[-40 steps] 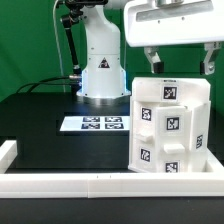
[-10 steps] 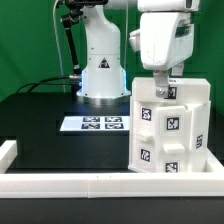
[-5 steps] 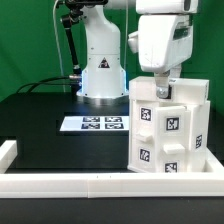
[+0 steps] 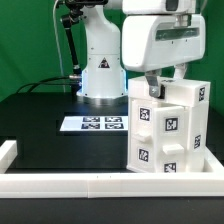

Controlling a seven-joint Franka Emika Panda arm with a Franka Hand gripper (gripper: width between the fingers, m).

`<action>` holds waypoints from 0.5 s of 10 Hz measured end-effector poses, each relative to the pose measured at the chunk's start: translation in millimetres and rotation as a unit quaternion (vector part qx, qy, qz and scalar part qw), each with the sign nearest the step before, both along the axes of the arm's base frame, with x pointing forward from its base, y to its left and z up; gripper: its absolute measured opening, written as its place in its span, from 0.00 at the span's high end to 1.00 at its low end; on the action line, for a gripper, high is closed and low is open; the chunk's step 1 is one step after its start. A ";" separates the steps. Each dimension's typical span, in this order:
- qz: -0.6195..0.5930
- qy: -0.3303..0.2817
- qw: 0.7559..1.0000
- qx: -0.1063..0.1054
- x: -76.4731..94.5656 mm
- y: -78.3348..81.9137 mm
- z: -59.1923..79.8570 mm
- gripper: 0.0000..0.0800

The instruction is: Assemble cabinet

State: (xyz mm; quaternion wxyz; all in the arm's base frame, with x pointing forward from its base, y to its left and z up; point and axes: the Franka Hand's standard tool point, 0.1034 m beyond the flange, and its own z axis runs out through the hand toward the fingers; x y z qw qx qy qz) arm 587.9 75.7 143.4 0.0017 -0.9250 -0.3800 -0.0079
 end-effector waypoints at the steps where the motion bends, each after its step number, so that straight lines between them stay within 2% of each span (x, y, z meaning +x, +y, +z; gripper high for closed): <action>1: -0.043 0.001 0.999 0.002 -0.3 0.2 -0.1 0.32; 4: -0.171 0.003 0.985 0.007 -1.7 4.8 0.0 0.32; 5: -0.226 0.004 0.974 0.008 -2.5 6.3 -0.1 0.32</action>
Offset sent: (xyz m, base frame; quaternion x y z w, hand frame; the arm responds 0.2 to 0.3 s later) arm -0.0051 0.0006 -0.0001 0.0018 0.0144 0.1923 0.9812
